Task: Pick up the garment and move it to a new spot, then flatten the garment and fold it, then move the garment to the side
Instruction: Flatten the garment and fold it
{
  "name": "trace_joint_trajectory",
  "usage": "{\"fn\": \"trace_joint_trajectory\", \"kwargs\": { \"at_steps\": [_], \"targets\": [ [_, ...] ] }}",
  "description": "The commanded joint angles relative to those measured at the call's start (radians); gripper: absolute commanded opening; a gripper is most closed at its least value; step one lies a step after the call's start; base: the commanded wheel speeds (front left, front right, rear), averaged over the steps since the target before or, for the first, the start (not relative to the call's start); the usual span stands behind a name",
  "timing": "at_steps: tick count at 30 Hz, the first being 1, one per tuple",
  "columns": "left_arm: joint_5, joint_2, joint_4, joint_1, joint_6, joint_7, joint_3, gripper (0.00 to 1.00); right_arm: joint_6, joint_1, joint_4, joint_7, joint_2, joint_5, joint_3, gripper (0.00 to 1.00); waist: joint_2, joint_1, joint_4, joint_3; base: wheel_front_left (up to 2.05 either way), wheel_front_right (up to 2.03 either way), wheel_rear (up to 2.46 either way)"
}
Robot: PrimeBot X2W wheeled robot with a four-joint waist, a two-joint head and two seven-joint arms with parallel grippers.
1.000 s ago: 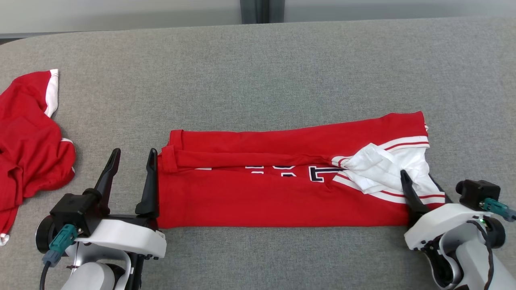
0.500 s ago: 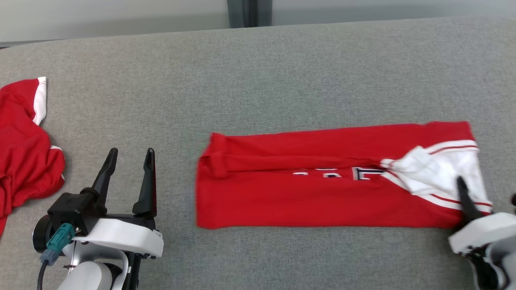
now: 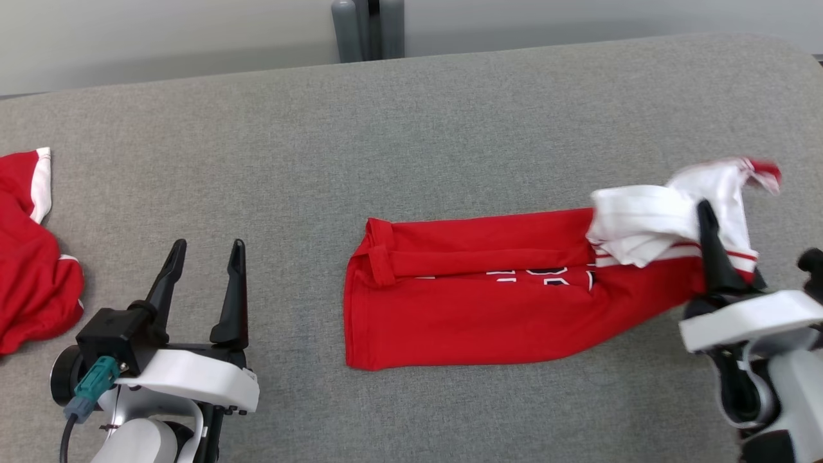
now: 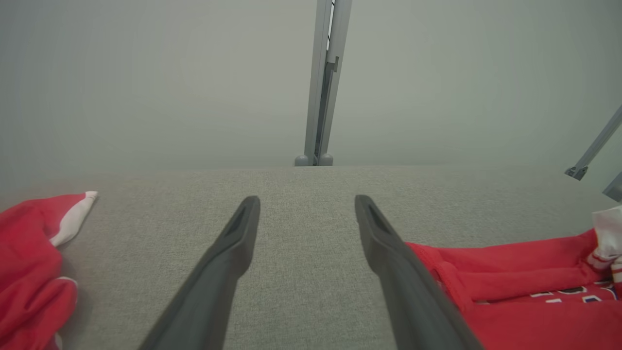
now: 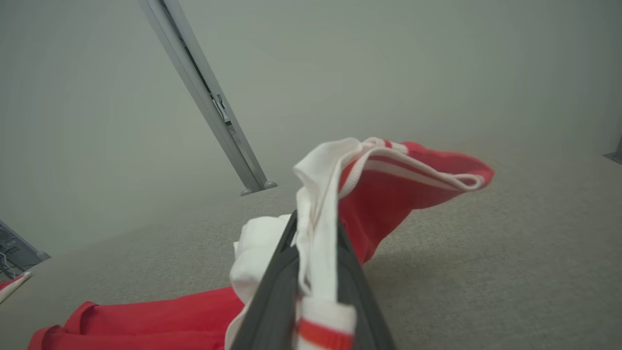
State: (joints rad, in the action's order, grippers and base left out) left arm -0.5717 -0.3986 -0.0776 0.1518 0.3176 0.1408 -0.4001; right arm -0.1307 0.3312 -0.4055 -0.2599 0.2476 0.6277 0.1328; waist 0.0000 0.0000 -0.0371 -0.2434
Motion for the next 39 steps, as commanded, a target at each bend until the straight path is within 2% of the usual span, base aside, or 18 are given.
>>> {"fn": "trace_joint_trajectory", "kwargs": {
  "at_steps": [1,5,9,16,21,30,31,32,33,39],
  "targets": [
    [-0.001,-0.007,0.001,0.007,0.003,-0.004,0.002,1.0,0.0,0.0,0.065,0.014,-0.022,0.001,0.027,0.0,0.0,0.0,-0.002,0.004,0.0,0.0,0.0],
    [0.0,-0.006,0.004,0.013,-0.001,-0.011,-0.009,1.0,-0.001,-0.009,0.197,0.056,-0.09,-0.011,0.13,0.0,0.0,0.0,0.01,0.011,0.0,0.0,0.0],
    [0.003,0.002,0.007,0.028,-0.008,-0.013,-0.022,1.0,-0.001,-0.007,0.235,0.091,-0.143,-0.026,0.236,0.0,0.0,0.0,0.035,0.01,0.0,0.0,0.0],
    [0.002,0.019,0.024,0.044,-0.022,-0.01,-0.046,1.0,-0.001,0.029,0.135,0.08,-0.189,0.001,0.396,0.0,0.0,0.0,0.087,0.003,0.0,0.0,0.0],
    [0.002,0.029,0.039,0.049,-0.033,-0.01,-0.065,1.0,-0.001,0.081,0.02,0.037,-0.196,0.052,0.471,0.0,0.0,0.0,0.119,-0.006,0.0,0.0,0.0],
    [0.002,0.041,0.057,0.068,-0.04,-0.008,-0.081,1.0,-0.001,0.154,-0.076,-0.002,-0.194,0.17,0.594,0.0,0.0,0.0,0.14,-0.022,0.0,0.0,0.0],
    [0.002,0.041,0.058,0.068,-0.04,-0.008,-0.082,1.0,-0.001,0.16,-0.079,-0.005,-0.194,0.182,0.606,0.33,0.0,0.0,0.139,-0.024,0.0,0.0,0.0],
    [0.002,0.04,0.058,0.068,-0.04,-0.008,-0.082,1.0,-0.001,0.163,-0.084,-0.007,-0.195,0.197,0.618,0.97,0.0,0.0,0.138,-0.025,0.0,0.0,0.0],
    [0.002,0.039,0.059,0.068,-0.041,-0.009,-0.083,1.0,-0.001,0.168,-0.088,-0.006,-0.194,0.206,0.63,1.0,0.0,0.0,0.136,-0.027,0.0,0.0,0.0],
    [0.004,0.035,0.061,0.077,-0.039,-0.009,-0.083,1.0,-0.001,0.169,-0.021,-0.007,-0.194,0.27,0.715,1.0,0.0,0.0,0.122,-0.033,0.0,0.0,0.0]
  ]
}}
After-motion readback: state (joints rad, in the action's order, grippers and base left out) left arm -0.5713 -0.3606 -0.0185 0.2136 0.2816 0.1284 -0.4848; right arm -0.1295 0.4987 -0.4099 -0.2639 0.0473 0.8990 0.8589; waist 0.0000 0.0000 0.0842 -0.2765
